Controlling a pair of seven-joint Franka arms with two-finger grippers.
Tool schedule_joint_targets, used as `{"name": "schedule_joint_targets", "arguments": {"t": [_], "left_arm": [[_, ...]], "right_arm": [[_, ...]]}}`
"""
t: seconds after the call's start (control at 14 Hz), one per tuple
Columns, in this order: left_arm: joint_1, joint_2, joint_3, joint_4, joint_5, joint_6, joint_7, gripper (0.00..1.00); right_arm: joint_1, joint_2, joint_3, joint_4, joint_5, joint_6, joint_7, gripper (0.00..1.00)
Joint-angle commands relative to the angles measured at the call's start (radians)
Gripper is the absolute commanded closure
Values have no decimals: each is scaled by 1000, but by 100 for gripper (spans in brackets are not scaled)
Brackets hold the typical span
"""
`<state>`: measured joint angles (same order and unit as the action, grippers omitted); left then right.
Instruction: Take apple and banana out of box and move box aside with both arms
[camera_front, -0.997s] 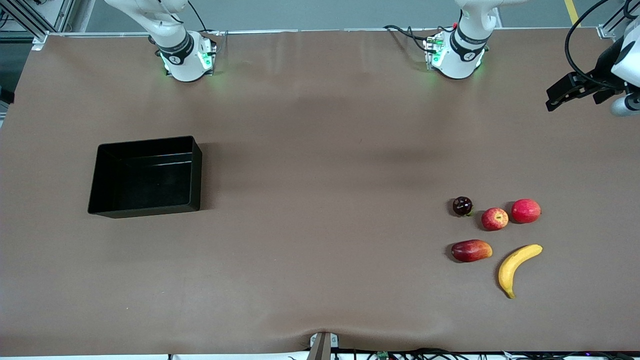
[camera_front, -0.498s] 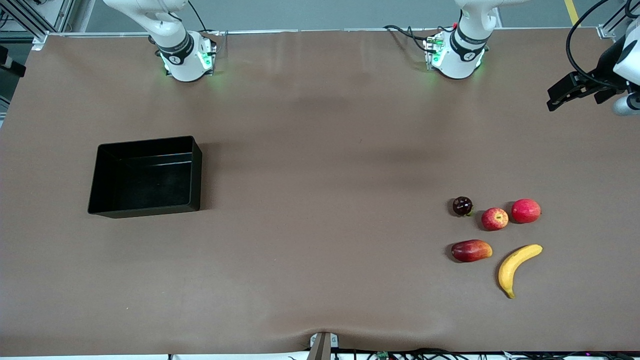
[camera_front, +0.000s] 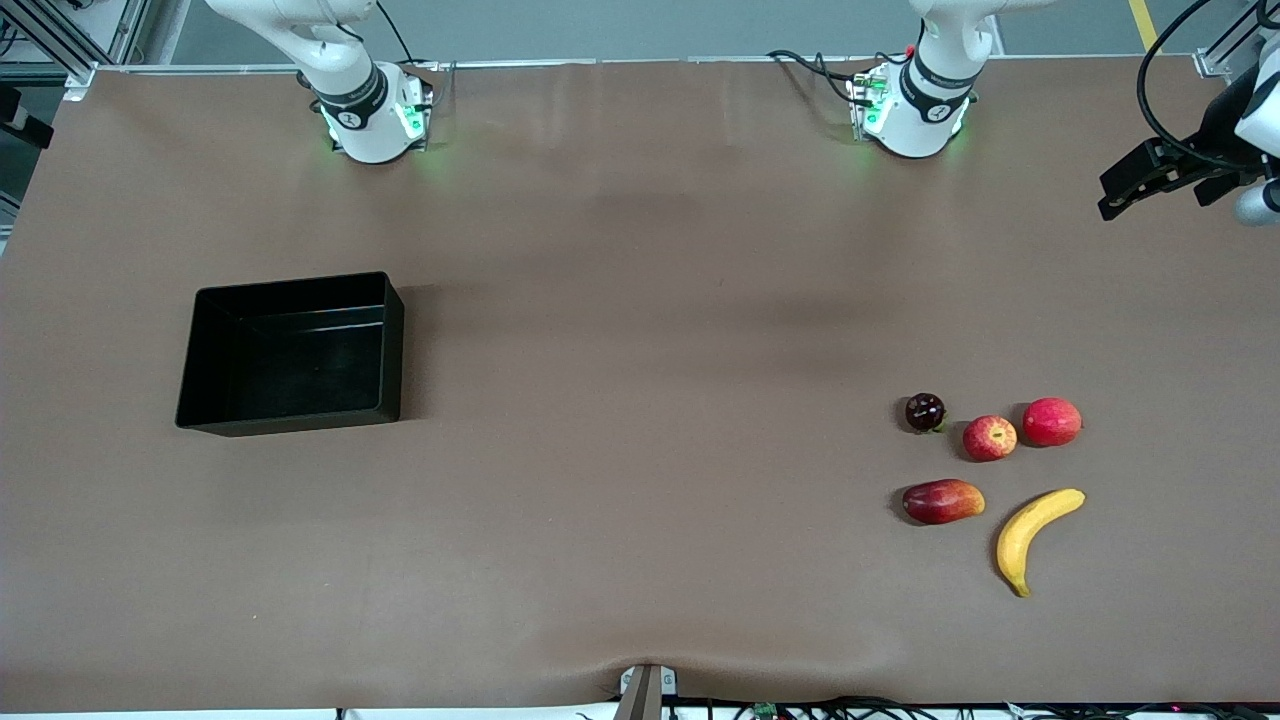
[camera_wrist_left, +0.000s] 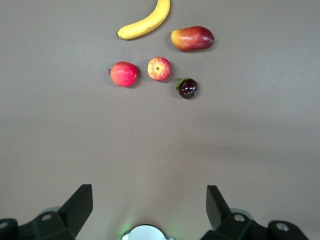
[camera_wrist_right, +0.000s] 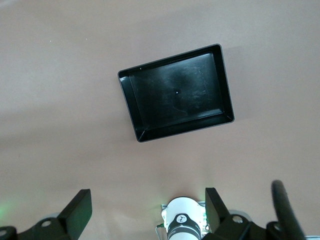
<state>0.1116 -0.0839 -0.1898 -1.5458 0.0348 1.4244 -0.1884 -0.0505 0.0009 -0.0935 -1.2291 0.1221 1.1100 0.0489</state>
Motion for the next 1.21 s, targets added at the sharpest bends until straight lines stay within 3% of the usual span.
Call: {"name": "schedule_joint_targets", "arguments": {"t": [0.0, 0.21, 0.36, 0.43, 0.71, 1.14], "left_arm": [[2, 18, -8, 26, 4, -12, 14, 0], [-1, 26, -10, 27, 1, -7, 18, 0], [-3, 26, -11, 27, 1, -7, 18, 0], [-3, 26, -11, 27, 1, -7, 18, 0], [-1, 26, -11, 27, 1, -9, 21, 0], [-1, 26, -11, 27, -7, -7, 44, 0]], "right_arm": [[12, -45, 14, -38, -22, 16, 9, 0], [11, -48, 38, -38, -24, 14, -53, 0], [12, -42, 40, -46, -76, 28, -153, 0], [9, -45, 40, -88, -81, 60, -191, 0], [9, -61, 38, -219, -84, 167, -199, 0], [15, -62, 41, -248, -84, 175, -201, 0]]}}
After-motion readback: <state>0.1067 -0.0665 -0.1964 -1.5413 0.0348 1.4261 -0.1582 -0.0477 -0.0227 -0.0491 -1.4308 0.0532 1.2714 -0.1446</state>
